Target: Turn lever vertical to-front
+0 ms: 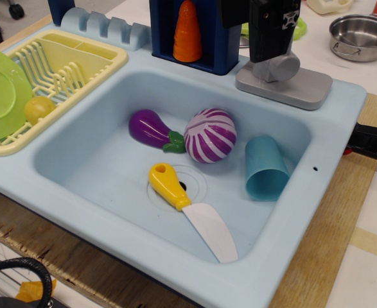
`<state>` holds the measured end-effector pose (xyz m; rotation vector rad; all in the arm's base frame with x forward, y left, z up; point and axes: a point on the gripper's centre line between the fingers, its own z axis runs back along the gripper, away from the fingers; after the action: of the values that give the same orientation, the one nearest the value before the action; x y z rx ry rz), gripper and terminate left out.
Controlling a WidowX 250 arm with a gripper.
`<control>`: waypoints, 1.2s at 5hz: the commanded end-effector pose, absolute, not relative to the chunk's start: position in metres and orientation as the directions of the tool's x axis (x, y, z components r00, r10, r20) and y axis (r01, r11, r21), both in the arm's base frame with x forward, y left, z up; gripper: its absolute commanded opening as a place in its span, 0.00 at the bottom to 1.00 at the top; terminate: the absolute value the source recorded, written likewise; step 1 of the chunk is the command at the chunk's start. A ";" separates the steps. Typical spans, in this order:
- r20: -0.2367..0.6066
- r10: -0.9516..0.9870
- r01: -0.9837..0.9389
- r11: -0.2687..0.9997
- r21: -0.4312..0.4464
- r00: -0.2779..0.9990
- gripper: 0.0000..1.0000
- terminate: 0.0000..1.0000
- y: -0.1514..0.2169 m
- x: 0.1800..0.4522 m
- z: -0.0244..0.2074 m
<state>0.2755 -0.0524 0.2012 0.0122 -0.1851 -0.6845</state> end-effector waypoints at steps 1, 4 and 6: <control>0.166 -0.630 0.627 0.775 0.072 0.759 1.00 0.00 -0.052 0.275 0.201; 0.278 -0.592 0.563 0.806 0.185 0.757 1.00 0.00 -0.070 0.298 0.217; 0.366 -0.602 0.543 0.798 0.260 0.710 1.00 0.00 -0.077 0.308 0.218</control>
<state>0.3073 -0.0776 0.2028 0.1184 -0.3876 -0.6310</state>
